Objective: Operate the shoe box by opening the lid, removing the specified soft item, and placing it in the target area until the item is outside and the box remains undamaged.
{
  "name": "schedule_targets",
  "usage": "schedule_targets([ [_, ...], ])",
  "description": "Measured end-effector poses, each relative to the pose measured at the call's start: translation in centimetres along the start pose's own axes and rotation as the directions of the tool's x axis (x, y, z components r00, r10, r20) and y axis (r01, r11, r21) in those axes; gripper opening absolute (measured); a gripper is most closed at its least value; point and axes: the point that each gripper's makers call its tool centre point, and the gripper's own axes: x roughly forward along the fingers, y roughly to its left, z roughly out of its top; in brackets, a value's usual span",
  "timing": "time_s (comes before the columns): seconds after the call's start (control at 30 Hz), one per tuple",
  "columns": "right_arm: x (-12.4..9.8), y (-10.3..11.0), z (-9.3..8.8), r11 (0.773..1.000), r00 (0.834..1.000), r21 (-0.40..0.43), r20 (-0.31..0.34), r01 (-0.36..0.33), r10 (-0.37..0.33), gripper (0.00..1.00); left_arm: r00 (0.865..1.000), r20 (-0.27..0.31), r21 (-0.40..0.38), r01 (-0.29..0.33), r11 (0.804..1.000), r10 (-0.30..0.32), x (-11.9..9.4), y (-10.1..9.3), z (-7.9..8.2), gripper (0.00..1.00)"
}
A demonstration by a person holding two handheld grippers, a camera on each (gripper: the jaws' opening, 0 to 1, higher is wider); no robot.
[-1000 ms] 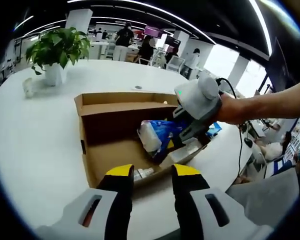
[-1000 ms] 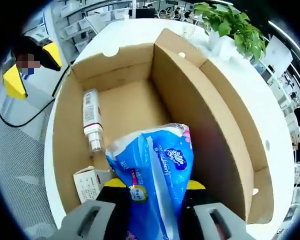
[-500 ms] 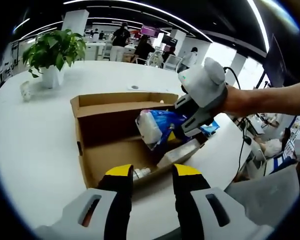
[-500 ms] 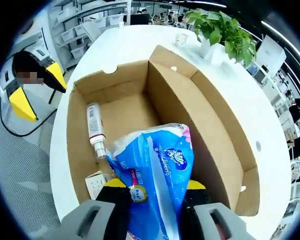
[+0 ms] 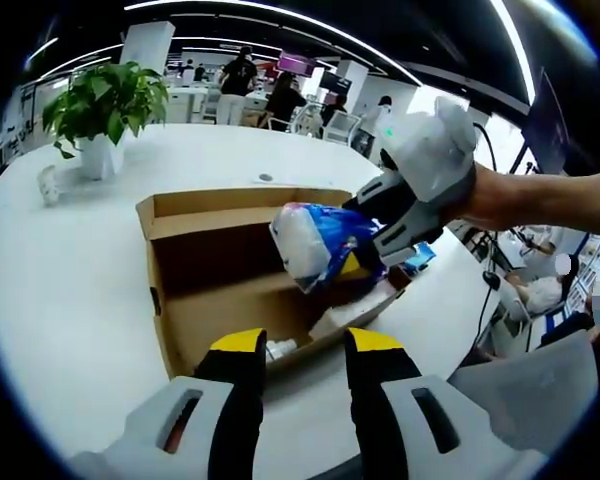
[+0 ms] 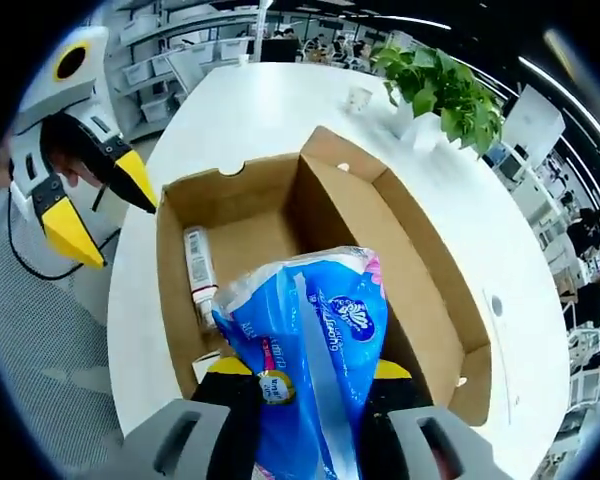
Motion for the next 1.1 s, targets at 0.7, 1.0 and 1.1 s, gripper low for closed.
schedule_targets([
  [0.7,-3.6,-0.4,1.2,0.997,0.997,-0.039,0.033,0.069,-0.068,0.33,1.0,0.002,0.016,0.029,0.999,-0.029,0.1,-0.9,0.2,0.31],
  [1.0,-5.1,-0.6,0.7,0.99,0.995,-0.101,0.018,0.098,-0.097,0.33,0.999,0.004,0.013,0.037,0.999,-0.037,0.0,-1.2,0.2,0.32],
  [1.1,-5.6,-0.7,0.5,0.989,0.994,-0.101,0.019,0.106,-0.105,0.33,0.999,0.006,0.013,0.034,0.999,-0.034,-0.1,-1.1,0.3,0.32],
])
